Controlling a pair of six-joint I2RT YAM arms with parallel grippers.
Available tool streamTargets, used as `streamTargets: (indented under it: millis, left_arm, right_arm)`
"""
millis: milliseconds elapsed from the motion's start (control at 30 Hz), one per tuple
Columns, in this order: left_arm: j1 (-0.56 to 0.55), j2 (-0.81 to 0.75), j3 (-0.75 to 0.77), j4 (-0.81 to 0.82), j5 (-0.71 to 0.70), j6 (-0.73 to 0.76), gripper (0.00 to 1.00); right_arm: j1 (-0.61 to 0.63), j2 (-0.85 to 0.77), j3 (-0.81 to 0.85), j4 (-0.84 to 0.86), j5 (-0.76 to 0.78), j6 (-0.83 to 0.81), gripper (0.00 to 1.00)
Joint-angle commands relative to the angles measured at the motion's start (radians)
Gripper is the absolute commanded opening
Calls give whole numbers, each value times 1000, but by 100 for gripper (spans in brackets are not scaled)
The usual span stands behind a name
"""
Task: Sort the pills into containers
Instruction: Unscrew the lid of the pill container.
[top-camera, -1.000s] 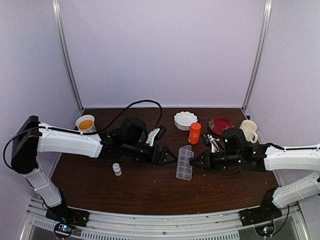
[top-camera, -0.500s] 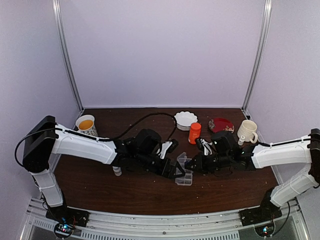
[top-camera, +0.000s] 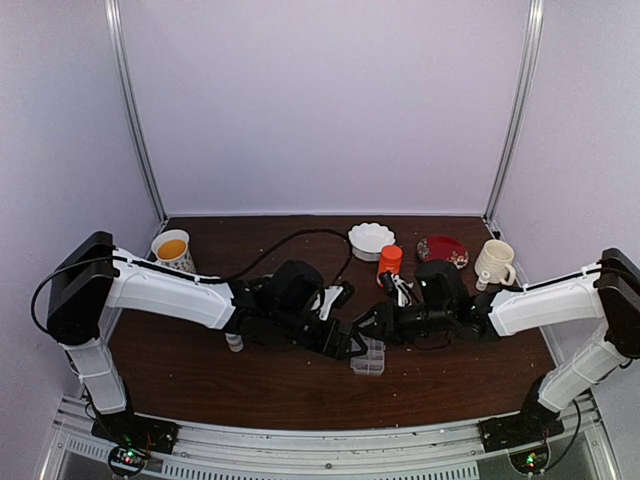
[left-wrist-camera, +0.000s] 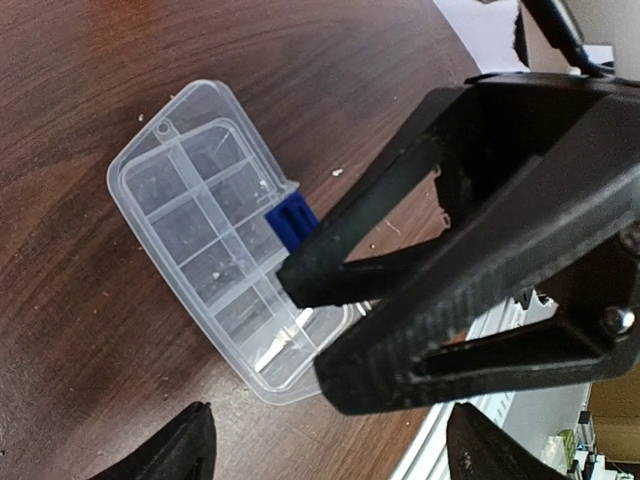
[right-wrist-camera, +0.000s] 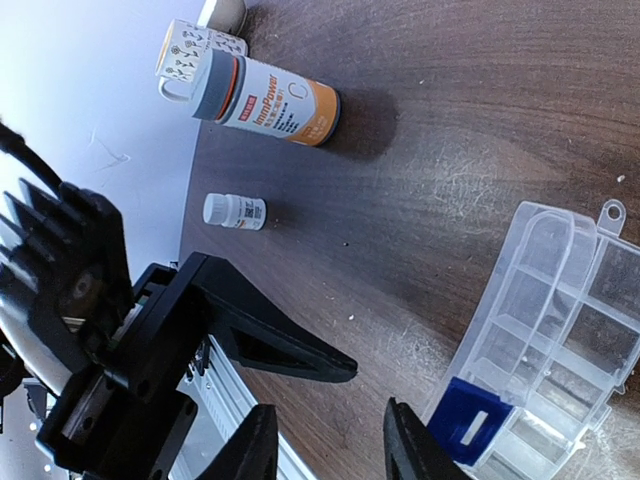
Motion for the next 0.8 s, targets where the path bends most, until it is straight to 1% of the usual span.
streamTargets:
  millis: [0,167,300,367,400,433,500,533,600,767]
  left_arm:
    - [5,10,21,6,-23,13,82]
    - [5,-3,20,6,-36,7,82]
    - [6,-16,20,-19,-46,8,81]
    - [6,-20,22,-18,-51,4,81]
    - [5,-22,23,-15,-51,1,80]
    - [6,-22,25,-11,-51,-3,79]
    - [5,-24,31,-6,-47,-8,75]
    - [6,-24,36,-6,-42,-11,73]
    - [6,-23,50,-6,-36,-11,71]
    - [6,-21,87,-17,-45,-5,70]
  right_arm:
    - [4,-14,26,51,-9,10,39]
    - [3,-99,51,-87,54,-69,40]
    - [-2,-177,70,-246,157,-140,38]
    - [-5,-210,73,-344,235,-172,32]
    - [-8,-218,69,-377,268,-184,20]
    - [-11,-224,62,-394,290,-192,12]
    - [-16,-225,43,-400,294,-193,2]
    - [-17,-220,35,-394,293,-190,0]
    - [-19,-198,24,-379,286,-181,0]
    - [-19,-108,23,-324,242,-176,0]
